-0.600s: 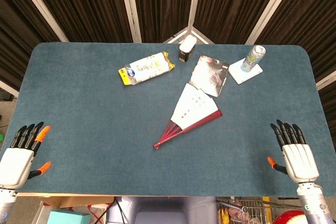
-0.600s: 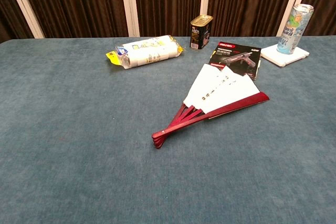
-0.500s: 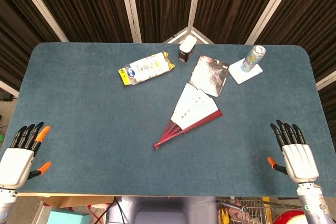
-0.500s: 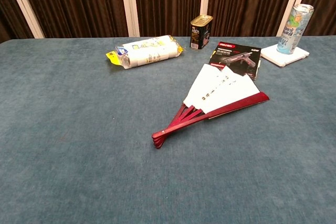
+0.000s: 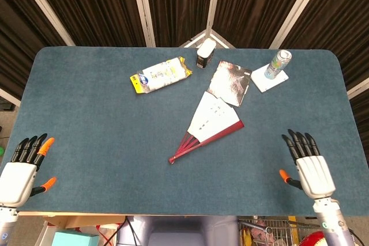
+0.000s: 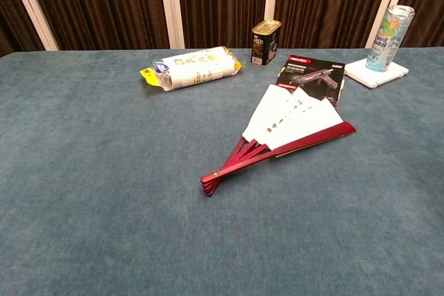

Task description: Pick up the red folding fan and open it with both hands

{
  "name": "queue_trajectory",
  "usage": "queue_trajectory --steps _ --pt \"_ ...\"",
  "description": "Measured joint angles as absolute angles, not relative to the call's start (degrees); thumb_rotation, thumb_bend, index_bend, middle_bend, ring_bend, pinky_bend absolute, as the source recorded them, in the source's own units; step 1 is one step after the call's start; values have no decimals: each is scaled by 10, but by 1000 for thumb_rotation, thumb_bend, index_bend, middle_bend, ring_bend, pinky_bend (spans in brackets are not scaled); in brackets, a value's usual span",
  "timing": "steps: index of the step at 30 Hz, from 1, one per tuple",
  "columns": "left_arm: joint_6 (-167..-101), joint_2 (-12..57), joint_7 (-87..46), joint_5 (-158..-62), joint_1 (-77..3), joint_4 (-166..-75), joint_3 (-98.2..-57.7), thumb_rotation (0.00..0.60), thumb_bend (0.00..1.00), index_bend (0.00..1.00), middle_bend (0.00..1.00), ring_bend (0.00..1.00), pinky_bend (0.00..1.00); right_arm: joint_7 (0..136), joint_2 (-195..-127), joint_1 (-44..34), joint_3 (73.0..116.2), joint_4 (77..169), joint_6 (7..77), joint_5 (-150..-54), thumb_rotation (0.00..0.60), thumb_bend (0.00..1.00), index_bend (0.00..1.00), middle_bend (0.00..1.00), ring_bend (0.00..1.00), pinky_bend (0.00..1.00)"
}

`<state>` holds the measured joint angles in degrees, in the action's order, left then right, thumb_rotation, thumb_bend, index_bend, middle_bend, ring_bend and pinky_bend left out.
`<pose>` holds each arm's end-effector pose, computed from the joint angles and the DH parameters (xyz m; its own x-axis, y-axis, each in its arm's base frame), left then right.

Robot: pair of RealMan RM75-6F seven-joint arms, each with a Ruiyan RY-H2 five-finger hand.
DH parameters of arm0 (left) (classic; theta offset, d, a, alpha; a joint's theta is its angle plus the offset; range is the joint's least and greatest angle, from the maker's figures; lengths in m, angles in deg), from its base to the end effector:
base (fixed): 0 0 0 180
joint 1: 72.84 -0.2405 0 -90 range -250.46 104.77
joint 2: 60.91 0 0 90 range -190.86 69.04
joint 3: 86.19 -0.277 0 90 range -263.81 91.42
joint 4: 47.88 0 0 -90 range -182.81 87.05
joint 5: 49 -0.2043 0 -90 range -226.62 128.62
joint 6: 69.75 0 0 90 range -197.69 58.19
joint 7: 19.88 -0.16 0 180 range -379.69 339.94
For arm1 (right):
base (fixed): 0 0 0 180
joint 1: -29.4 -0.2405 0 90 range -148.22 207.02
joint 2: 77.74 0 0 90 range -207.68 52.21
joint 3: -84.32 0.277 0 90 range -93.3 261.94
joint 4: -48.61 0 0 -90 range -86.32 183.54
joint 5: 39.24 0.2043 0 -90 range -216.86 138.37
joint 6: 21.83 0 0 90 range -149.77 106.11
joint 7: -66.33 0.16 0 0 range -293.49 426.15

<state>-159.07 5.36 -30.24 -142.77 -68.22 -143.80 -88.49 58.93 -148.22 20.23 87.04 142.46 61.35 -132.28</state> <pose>-0.2960 0.1757 0.1467 0.4738 0.0017 0.8806 0.8720 -0.1406 -0.4689 -0.2798 -0.2164 0.1231 0.4022 0.0005 0.9155 -0.8950 -0.2102 0.3934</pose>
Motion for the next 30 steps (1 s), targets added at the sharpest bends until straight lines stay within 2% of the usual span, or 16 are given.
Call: queue_trajectory --steps 12,30 --pt "-1585 55 -295 -1427 -680 -1438 -881 600 0 0 0 0 0 600 -1612 137 893 1326 567 -1338 600 249 375 127 49 0" --pt "-1560 58 -290 -1415 -672 -1438 -877 600 0 0 0 0 0 601 -1816 75 907 1152 511 -1308 600 249 376 127 49 0"
